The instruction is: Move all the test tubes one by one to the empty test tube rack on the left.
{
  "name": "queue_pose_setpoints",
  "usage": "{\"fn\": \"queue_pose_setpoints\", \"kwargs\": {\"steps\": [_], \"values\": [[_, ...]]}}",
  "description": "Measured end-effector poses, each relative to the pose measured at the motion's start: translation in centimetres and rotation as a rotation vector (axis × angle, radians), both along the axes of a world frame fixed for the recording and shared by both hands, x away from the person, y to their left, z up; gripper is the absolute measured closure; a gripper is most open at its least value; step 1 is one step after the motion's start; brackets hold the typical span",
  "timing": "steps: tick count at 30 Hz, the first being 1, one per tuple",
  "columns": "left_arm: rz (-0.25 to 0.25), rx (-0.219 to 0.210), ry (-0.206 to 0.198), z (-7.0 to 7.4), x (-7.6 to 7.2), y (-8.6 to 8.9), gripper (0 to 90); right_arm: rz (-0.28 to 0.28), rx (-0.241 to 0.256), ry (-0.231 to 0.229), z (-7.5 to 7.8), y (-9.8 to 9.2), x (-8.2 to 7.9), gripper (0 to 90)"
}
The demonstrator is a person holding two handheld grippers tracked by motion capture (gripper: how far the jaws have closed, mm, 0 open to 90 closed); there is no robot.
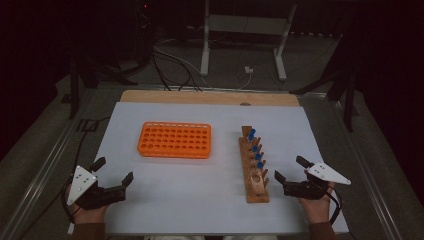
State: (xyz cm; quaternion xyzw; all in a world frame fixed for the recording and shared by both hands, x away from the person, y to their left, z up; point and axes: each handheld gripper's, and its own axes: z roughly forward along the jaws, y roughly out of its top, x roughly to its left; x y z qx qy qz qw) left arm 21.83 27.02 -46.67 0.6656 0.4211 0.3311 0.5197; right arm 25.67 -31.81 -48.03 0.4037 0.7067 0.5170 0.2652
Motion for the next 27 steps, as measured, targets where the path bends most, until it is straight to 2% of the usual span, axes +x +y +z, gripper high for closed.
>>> {"fn": "queue_pose_setpoints", "kwargs": {"steps": [7, 10, 16, 27], "values": [[0.017, -0.013, 0.024, 0.1, 0.0, 0.3, 0.6, 0.001, 0.002, -0.009, 0.2, 0.0, -0.2, 0.0], [0.031, -0.015, 0.03, 0.1, 0.0, 0.3, 0.6, 0.006, 0.02, -0.014, 0.6, -0.1, -0.4, 0.0], [0.045, -0.027, 0.039, 0.1, 0.0, 0.5, 0.6, 0.041, 0.022, -0.02, 1.5, 0.3, -0.9, 0.0], [0.062, -0.037, 0.053, 0.0, 0.0, 0.6, 0.6, 0.118, 0.014, -0.025, 3.2, 1.8, -0.8, 0.4]]}}
